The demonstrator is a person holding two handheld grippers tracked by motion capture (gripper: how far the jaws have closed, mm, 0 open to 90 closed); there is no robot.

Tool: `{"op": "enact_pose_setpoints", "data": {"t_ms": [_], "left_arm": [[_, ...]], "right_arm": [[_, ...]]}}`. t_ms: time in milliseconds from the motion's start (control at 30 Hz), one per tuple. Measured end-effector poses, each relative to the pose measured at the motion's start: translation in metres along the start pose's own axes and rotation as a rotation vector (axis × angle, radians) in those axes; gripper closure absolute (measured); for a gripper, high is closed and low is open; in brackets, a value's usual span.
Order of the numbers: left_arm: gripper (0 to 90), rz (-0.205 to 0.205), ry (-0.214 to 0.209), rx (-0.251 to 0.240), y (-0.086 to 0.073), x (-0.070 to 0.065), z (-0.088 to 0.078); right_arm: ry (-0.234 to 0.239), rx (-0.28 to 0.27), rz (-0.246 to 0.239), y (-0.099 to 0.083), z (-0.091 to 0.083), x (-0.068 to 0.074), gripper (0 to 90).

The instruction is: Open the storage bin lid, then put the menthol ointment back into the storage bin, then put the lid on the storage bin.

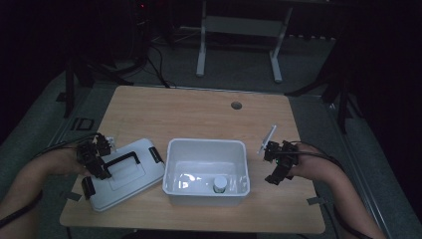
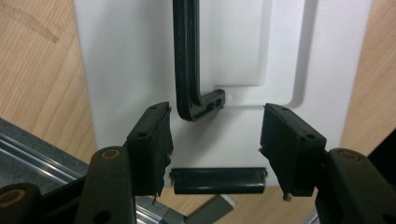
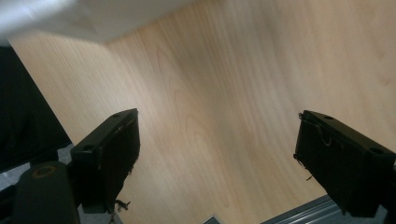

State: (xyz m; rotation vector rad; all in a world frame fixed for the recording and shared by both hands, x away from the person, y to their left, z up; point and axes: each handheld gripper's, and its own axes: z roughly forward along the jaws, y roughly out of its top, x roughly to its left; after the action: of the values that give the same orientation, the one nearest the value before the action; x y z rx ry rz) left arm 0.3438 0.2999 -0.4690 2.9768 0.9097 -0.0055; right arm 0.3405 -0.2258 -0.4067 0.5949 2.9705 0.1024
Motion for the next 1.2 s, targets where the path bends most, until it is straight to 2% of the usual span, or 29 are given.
{"op": "enact_pose_setpoints", "data": {"t_ms": [167, 333, 400, 467, 533, 600, 700, 867, 900, 967, 1067, 1200], "left_arm": [[45.0, 0.006, -0.003, 0.019, 0.007, -0.001, 0.007], [53.9, 0.01, 0.027, 0.056, 0.012, -0.005, 0.016], [56.6, 0.005, 0.036, 0.062, 0.012, -0.005, 0.017], [62.5, 0.004, 0.055, 0.072, 0.012, -0.006, 0.019], [68.7, 0.009, 0.055, 0.085, 0.011, -0.007, 0.022], [68.9, 0.007, 0.047, 0.093, 0.011, -0.007, 0.025], [68.9, 0.002, 0.058, 0.077, 0.012, -0.008, 0.024], [73.9, -0.002, 0.041, 0.071, 0.014, -0.009, 0.025], [77.9, -0.007, 0.024, 0.07, 0.013, -0.009, 0.025], [82.5, -0.005, 0.017, 0.073, 0.014, -0.01, 0.025], [83.0, -0.005, 0.017, 0.086, 0.016, -0.01, 0.024], [83.3, -0.021, -0.011, 0.078, 0.015, -0.008, 0.018]], "right_arm": [[0.017, 0.018, 0.037, -0.015, 0.015, -0.005, 13.7], [0.028, 0.032, 0.067, -0.025, 0.025, -0.008, 13.9], [0.029, 0.031, 0.071, -0.027, 0.026, -0.009, 13.9], [0.031, 0.032, 0.078, -0.028, 0.027, -0.009, 14.0], [0.033, 0.033, 0.079, -0.029, 0.029, -0.01, 14.1], [0.038, 0.037, 0.08, -0.029, 0.031, -0.01, 14.2], [0.045, 0.041, 0.081, -0.028, 0.036, -0.011, 14.2], [0.065, 0.051, 0.076, -0.027, 0.047, -0.009, 14.2], [0.067, 0.056, 0.076, -0.027, 0.049, -0.008, 14.2], [0.076, 0.058, 0.08, -0.027, 0.053, -0.009, 14.2], [0.083, 0.056, 0.089, -0.029, 0.058, -0.01, 14.2], [0.09, 0.06, 0.1, -0.031, 0.061, -0.01, 14.2]]}}
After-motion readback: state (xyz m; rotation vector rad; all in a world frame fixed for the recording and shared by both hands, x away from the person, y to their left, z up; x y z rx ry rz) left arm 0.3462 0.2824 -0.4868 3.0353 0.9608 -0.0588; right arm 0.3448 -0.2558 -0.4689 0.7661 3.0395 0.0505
